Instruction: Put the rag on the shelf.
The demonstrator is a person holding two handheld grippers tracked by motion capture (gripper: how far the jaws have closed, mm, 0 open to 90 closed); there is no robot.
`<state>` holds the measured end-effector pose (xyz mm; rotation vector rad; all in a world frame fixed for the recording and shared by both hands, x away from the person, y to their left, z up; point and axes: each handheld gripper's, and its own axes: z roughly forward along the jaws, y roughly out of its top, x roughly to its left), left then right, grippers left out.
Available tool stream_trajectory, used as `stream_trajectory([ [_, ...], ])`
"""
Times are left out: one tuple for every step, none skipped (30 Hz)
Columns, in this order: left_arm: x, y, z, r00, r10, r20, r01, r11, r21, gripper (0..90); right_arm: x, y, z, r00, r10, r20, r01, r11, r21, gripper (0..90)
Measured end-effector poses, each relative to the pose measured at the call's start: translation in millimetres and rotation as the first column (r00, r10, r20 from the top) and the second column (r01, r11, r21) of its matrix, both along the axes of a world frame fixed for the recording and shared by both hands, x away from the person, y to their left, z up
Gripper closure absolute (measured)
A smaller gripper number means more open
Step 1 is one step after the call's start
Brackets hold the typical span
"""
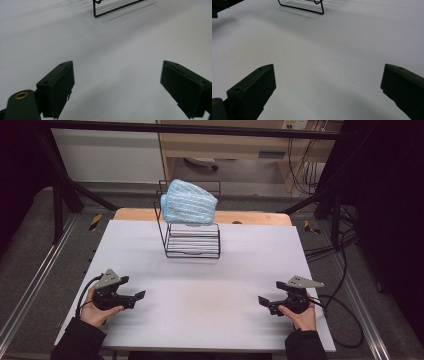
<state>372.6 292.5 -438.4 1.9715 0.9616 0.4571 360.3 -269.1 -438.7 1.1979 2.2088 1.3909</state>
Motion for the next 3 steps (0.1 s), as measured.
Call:
stream_trajectory([
  [-0.2,0.4,-0.1,1.0000,0.004,0.000,-0.004,1.0000,-0.003,12.1,-0.3,0.4,-0.3,1.0000,0.001,-0.001,-0.001,1.000,-0.002,0.6],
  [-0.3,0.7,-0.1,1.0000,0.005,0.000,-0.005,1.0000,-0.002,12.2,-0.3,0.8,-0.7,1.0000,0.002,-0.001,-0.002,1.000,-0.004,0.6],
  [-0.5,0.3,-0.2,1.0000,0.006,0.000,-0.006,1.0000,-0.004,12.2,-0.3,1.1,-1.1,1.0000,0.002,-0.002,-0.002,1.000,-0.008,0.6],
])
